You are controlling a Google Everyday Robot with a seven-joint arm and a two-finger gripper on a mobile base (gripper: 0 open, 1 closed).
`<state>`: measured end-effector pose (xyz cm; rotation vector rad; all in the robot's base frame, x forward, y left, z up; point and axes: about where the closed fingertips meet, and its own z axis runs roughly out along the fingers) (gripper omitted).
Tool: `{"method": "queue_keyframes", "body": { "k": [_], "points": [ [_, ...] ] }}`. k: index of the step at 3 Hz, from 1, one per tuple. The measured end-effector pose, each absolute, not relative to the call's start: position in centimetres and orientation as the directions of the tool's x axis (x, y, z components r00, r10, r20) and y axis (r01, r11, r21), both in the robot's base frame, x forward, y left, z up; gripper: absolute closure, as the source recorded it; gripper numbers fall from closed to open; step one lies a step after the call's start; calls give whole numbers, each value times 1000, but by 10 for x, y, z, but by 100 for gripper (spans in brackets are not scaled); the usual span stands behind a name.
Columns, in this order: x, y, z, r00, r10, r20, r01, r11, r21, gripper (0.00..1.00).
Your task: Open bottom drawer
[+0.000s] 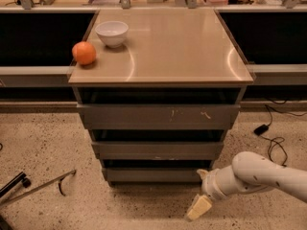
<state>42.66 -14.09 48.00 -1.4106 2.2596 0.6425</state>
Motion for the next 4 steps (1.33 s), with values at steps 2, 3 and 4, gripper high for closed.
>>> {"method": "queue_keyframes", "body": {
  "k": [2,3,4],
  "points": [
    [432,-105,357,-462,-638,-616,-885,283,370,0],
    [432,-105,358,-461,-638,-616,-885,283,369,0],
    [436,-102,350,-462,-631,-624,-886,292,360,0]
  ]
}}
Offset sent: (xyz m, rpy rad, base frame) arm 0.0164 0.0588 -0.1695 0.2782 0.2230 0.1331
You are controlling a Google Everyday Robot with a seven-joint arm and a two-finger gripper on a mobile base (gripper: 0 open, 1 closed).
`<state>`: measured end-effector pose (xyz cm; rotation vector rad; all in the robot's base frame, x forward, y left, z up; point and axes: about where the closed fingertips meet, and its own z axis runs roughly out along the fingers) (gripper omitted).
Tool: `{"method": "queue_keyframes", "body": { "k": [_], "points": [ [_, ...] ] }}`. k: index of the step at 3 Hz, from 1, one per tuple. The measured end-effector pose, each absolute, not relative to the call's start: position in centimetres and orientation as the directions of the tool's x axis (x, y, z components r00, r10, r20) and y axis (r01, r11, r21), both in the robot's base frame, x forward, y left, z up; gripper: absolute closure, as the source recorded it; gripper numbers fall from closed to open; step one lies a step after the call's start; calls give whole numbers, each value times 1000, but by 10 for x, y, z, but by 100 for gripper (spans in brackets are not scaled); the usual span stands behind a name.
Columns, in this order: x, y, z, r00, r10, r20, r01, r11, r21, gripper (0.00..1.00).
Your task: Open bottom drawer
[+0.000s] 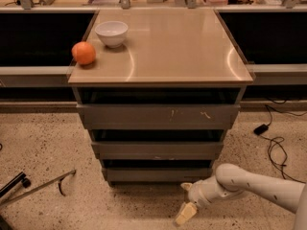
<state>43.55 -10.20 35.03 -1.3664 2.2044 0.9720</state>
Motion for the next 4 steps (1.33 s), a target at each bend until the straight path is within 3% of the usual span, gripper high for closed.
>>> {"method": "queue_keyframes", "body": {
  "k": [2,4],
  "points": [
    [494,-91,343,-322,-584,-745,-925,362,115,0],
    [520,-89,344,-274,-583,-765,-924,380,41,0]
  ]
}}
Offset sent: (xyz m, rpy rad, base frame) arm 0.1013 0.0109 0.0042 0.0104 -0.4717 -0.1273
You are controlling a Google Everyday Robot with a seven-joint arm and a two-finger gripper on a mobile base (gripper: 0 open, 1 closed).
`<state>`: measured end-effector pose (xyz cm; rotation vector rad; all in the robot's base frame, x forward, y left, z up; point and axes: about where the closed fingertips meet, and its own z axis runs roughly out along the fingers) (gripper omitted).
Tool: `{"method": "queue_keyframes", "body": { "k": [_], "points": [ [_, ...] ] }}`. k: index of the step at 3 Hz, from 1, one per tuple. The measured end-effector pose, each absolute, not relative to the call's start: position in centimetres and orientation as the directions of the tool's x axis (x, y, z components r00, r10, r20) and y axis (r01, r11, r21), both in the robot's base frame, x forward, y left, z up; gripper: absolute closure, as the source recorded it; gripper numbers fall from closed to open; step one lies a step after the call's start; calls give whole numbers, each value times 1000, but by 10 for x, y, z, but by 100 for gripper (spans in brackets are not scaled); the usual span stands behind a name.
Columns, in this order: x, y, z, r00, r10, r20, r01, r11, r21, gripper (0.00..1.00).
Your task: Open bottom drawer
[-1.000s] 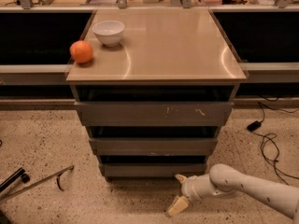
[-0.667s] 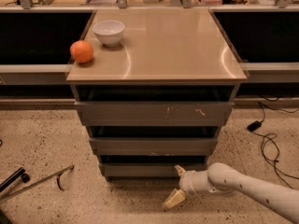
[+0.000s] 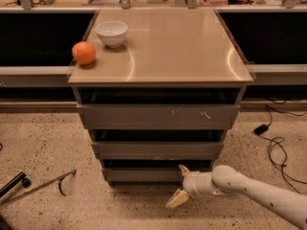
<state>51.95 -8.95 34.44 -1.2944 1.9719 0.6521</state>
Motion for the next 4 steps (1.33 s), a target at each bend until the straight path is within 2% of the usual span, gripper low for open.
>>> {"method": "queue_keyframes", "body": {
  "k": [2,4],
  "points": [
    [539,-102,305,-372,-539,-756,-882,460,106,0],
    [555,-97,288,-383,-544,-747,-881,459,117,0]
  ]
}}
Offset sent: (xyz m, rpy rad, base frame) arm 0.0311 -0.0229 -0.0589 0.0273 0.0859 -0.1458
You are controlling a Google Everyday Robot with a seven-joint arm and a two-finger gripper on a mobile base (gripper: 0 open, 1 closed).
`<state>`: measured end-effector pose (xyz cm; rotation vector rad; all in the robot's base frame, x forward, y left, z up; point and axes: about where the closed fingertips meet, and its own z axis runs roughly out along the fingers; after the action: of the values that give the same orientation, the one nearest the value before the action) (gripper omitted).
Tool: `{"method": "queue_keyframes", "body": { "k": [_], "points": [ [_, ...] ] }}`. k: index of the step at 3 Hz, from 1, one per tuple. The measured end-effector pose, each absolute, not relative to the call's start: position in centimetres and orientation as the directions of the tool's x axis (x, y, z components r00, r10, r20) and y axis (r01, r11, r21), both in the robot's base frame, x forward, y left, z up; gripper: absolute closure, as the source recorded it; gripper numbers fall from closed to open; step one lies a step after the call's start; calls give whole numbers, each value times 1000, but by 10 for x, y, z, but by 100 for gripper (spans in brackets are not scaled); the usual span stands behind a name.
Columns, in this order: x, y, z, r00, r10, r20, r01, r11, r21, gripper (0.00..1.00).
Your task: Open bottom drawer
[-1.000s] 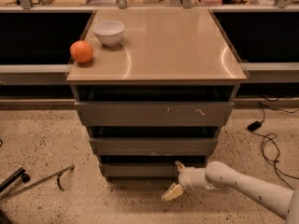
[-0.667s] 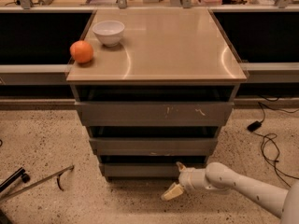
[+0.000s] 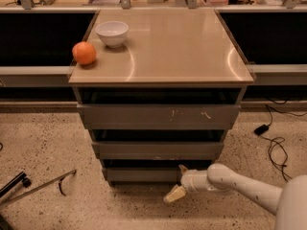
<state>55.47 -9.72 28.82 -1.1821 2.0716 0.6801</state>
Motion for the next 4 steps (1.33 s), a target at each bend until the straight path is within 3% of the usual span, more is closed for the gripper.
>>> {"method": "queue_keyframes", "body": {
  "k": [2,4],
  "points": [
    [587,-89,258,-395,-559,-729,-884,449,135,0],
    [587,-87,225,-439,-548,-711,-874,443,198,0]
  ]
}}
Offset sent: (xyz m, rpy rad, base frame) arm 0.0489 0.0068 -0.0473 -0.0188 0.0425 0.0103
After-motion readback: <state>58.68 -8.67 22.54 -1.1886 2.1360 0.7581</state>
